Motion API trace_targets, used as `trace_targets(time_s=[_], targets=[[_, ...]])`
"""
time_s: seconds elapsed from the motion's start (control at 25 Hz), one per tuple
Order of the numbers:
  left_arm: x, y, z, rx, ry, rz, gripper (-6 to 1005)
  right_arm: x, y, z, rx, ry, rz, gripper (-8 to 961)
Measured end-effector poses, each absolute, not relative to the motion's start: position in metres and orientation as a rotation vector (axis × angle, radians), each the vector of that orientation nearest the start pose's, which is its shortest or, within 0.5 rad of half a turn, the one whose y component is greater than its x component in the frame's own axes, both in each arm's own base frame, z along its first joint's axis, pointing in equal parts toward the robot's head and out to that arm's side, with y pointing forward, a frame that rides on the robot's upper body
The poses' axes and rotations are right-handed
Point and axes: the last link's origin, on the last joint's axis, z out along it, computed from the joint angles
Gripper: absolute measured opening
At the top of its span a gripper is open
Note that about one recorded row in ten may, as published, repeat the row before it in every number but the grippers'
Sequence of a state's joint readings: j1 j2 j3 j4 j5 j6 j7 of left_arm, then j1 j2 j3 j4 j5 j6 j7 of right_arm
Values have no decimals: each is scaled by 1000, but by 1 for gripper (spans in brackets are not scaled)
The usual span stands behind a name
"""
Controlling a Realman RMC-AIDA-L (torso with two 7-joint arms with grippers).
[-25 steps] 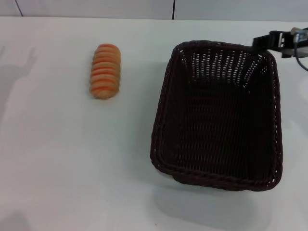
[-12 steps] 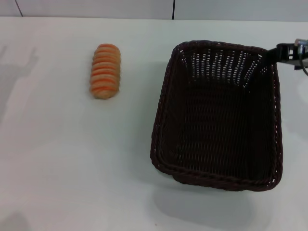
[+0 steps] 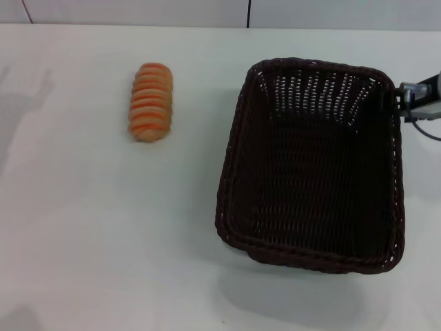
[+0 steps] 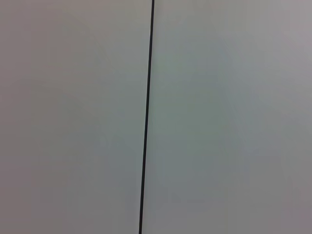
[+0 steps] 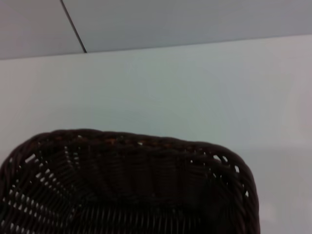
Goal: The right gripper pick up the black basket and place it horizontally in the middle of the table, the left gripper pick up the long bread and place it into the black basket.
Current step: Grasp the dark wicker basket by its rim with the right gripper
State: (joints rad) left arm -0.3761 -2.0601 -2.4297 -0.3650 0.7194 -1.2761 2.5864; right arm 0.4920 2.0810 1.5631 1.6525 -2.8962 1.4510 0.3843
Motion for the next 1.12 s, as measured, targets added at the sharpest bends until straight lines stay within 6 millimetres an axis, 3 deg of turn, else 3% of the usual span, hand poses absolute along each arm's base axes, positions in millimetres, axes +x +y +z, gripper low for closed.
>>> trace_targets(time_s=[0.24, 0.84, 1.12], targets=[[-339, 339, 99, -1431, -393, -897, 861, 170, 358, 12, -1829, 1478, -142, 727], [-337, 340, 99, -1433, -390, -901, 861, 175, 356, 1, -1846, 1474, -157, 721], [-337, 340, 101, -1432, -384, -900, 861, 179, 357, 1, -1842, 1477, -157, 539]])
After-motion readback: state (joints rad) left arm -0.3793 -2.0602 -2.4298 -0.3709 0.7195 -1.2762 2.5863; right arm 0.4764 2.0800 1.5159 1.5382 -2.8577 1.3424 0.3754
